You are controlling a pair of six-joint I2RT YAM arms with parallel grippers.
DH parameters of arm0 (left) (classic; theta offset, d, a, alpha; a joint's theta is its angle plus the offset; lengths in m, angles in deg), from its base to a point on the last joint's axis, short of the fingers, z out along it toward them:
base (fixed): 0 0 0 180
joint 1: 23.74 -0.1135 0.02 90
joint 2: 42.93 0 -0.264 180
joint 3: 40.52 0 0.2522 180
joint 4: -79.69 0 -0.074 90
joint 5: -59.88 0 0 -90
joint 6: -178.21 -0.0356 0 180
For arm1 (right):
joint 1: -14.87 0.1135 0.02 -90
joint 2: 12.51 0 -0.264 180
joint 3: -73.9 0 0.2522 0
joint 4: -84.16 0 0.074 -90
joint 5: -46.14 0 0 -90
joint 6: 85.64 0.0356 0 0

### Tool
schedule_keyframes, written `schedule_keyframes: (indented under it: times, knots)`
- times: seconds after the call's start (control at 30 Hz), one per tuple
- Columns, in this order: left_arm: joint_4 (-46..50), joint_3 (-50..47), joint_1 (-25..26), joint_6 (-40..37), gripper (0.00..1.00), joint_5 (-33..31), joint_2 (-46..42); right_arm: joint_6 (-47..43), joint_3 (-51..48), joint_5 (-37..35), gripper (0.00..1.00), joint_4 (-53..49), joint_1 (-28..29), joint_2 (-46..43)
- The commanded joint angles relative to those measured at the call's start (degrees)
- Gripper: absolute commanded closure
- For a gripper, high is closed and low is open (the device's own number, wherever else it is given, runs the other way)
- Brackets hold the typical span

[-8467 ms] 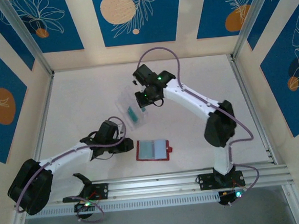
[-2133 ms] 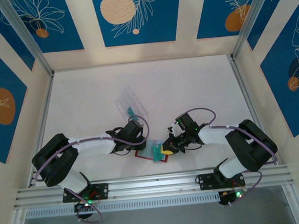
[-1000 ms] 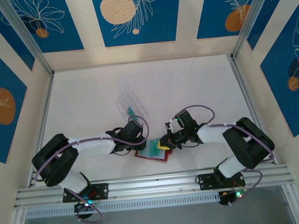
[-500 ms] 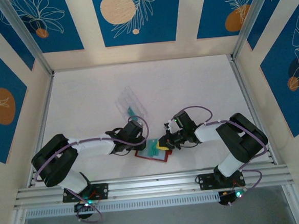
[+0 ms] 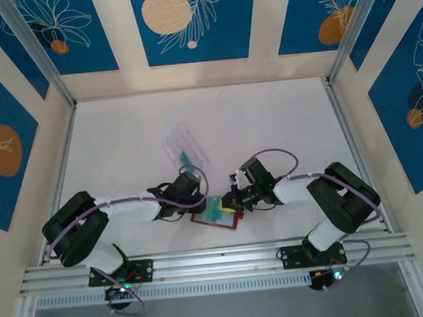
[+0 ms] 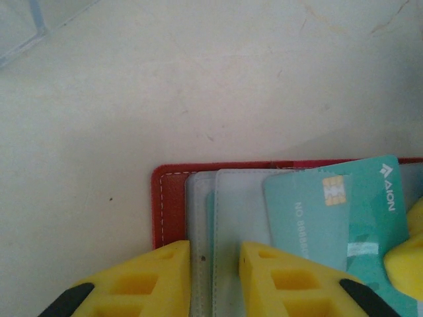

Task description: Put the credit cards into the card holder

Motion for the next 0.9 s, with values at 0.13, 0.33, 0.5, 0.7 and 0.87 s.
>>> schedule_keyframes:
  times: [0.13, 0.33, 0.5, 0.7, 0.87]
  knots:
    - [7.79, -5.97, 1.73, 4.61, 0.75, 0.30, 1.26, 3.42, 1.30, -4.87, 1.00, -0.75, 3.20, -0.20]
    - [7.25, -7.15, 2.25, 6.46, 0.75, 0.05, 0.12, 5.47, 1.36, -6.26, 1.00, 1.34, 5.28, 1.57]
    - [7.45, -7.68, 2.70, 7.52, 0.75, -0.51, -0.77, 7.04, 1.83, -6.96, 1.00, 3.82, 6.63, 3.51]
    - [7.57, -8.52, 2.96, 8.46, 0.75, -0.96, -1.92, 8.13, 3.78, -6.67, 1.00, 6.42, 7.99, 7.17]
    - [8.26, -8.92, 2.92, 9.25, 0.74, -1.04, -3.26, 7.24, 4.86, -6.04, 1.00, 6.12, 7.72, 8.10]
